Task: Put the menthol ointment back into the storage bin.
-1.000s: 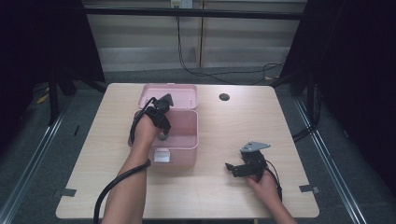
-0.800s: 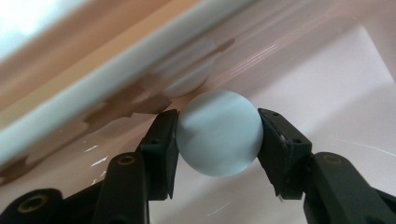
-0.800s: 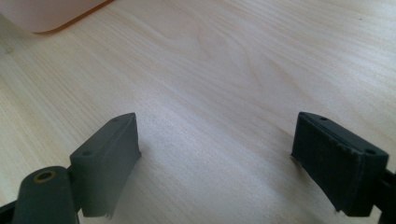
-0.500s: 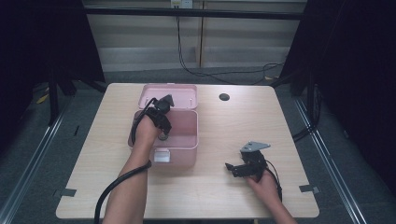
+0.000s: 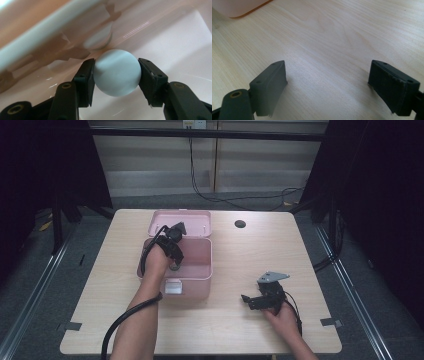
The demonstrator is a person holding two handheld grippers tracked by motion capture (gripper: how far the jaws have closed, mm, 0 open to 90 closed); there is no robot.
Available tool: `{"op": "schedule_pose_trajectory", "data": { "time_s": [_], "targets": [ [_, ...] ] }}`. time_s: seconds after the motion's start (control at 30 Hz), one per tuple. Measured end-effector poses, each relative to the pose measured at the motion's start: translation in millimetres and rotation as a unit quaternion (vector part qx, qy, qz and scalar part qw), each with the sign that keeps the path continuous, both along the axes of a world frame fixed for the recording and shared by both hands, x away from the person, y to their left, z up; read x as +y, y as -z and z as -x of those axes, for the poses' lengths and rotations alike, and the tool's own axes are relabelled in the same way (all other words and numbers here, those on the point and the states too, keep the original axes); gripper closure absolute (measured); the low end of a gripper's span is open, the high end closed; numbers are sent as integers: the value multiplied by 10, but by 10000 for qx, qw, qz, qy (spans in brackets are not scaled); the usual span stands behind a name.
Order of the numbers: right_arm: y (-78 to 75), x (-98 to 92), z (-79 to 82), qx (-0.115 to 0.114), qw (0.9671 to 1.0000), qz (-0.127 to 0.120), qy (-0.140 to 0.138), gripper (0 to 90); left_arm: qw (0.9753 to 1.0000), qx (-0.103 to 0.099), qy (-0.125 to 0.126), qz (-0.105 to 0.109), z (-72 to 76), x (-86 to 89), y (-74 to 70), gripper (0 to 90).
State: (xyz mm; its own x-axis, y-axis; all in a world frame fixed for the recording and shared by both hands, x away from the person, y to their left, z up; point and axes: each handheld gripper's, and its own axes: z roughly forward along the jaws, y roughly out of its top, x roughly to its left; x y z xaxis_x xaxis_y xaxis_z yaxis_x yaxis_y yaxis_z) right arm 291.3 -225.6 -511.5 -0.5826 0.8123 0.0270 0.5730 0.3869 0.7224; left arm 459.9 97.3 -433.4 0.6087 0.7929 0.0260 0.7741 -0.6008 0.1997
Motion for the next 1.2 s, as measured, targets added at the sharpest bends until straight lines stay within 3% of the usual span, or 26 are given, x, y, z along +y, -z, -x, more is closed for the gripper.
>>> {"op": "schedule_pose_trajectory", "data": {
  "time_s": [0.7, 1.2],
  "targets": [
    [0, 0, -1, -4, 10000, 3, -6, 141, 9999, 83, -145, 34, 12, 37, 7, 367],
    [0, 0, -1, -4, 10000, 3, -5, 142, 9994, 51, -328, 115, 48, 117, -155, 247]
  ]
}}
